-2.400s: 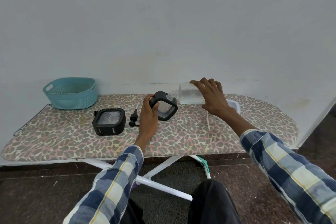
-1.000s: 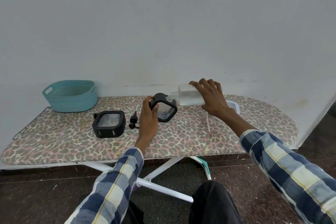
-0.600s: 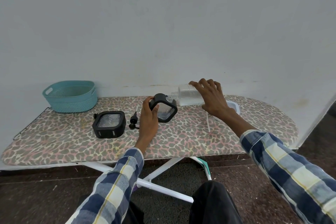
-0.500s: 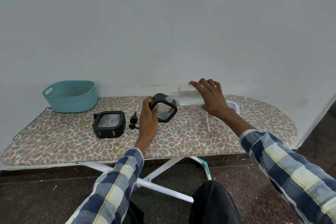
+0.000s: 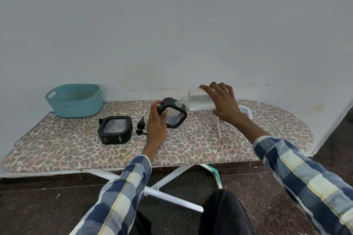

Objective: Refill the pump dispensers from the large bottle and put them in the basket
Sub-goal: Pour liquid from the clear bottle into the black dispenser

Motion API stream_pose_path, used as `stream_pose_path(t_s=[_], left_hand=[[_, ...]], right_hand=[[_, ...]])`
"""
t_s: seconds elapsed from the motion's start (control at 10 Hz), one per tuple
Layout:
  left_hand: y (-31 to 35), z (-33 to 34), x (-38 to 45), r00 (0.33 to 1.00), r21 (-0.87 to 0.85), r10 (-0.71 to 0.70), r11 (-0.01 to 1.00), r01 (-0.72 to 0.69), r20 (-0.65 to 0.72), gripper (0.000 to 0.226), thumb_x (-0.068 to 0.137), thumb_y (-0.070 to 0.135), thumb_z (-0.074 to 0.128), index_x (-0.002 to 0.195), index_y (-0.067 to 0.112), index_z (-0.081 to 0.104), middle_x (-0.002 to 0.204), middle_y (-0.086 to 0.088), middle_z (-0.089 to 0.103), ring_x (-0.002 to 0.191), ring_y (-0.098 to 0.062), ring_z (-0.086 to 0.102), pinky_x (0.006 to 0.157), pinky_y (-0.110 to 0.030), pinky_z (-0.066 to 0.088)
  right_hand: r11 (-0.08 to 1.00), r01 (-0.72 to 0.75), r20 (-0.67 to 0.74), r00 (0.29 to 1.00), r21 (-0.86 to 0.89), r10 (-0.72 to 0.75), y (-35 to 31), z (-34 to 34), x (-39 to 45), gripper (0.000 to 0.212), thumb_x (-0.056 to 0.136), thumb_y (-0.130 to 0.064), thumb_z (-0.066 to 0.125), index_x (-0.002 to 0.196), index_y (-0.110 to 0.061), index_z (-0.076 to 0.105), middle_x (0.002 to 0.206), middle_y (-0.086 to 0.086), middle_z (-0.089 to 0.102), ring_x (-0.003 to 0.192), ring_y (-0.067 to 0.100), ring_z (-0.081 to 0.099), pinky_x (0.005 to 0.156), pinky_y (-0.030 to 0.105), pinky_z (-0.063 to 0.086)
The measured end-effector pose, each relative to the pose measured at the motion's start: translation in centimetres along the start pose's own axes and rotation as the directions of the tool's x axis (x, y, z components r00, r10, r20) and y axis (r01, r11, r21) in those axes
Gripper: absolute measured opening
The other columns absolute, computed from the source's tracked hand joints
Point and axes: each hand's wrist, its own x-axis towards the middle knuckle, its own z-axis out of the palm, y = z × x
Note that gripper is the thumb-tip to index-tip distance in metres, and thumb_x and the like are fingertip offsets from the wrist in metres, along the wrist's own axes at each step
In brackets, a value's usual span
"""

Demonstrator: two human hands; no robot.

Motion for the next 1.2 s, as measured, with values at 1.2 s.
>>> stream_pose_path(t_s=[1.2], left_hand=[[-0.46, 0.14, 0.15, 1.0, 0.025, 0.01, 1.0, -0.009, -0.01, 0.045, 0.112, 0.06, 0.038, 0.15, 0.036, 0.035, 0.142, 0.003, 0.058, 0.122, -0.02, 0.063, 0.097, -0.053, 0.058]], right_hand=[[1.0, -0.002, 0.001, 1.0, 0.012, 0.002, -0.16, -0.08, -0.09, 0.112, 0.056, 0.007, 0.082, 0.151, -0.033, 0.038, 0.13, 0.001, 0.049, 0.12, 0.029, 0.049, 0.111, 0.045, 0.032]])
